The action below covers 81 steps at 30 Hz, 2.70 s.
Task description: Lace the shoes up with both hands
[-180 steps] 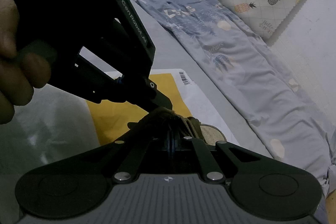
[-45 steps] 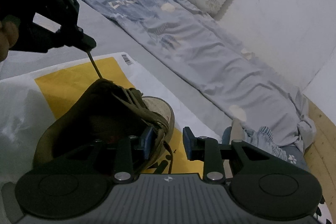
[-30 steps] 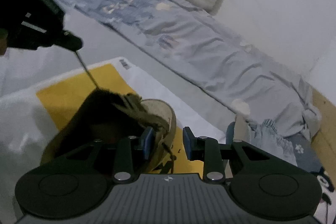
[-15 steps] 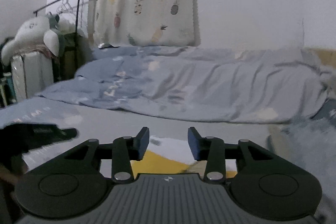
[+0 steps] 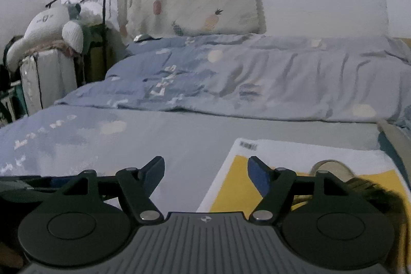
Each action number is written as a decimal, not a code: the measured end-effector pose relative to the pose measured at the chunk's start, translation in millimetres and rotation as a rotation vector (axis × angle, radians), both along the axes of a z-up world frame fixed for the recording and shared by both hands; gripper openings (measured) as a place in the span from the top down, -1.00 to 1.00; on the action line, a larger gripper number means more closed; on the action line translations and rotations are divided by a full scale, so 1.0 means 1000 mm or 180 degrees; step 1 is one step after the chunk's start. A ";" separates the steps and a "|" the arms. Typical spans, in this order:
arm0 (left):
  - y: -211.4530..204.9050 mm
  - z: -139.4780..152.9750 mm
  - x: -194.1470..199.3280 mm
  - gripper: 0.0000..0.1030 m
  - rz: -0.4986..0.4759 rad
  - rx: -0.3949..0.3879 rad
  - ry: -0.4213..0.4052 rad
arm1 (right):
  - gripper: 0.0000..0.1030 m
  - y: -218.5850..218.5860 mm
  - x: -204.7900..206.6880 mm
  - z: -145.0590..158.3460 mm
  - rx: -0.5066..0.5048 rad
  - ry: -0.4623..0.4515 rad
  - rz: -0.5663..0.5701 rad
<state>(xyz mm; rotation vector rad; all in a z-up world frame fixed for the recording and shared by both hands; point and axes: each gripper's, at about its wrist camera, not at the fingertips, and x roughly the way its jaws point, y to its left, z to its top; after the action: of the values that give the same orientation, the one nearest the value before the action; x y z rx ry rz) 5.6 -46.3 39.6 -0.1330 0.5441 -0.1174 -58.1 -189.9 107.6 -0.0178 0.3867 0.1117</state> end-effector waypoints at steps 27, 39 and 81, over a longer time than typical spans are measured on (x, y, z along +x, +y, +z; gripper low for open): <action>-0.003 -0.033 0.010 -0.98 0.0317 0.0553 0.0288 | -0.99 -0.002 0.035 -0.067 -0.0215 0.0711 -0.0198; -0.001 -0.036 0.009 -1.00 0.0308 0.0542 0.0271 | -1.00 0.016 0.038 -0.062 -0.0229 0.0748 -0.0263; -0.002 -0.036 0.008 -1.00 0.0302 0.0531 0.0270 | -1.00 0.012 0.039 -0.068 -0.0240 0.0729 -0.0244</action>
<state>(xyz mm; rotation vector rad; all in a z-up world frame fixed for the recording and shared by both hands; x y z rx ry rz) 14.0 -47.8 3.4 -0.0011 0.6287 0.0264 -19.6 -178.1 39.8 -0.0648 0.6196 0.0233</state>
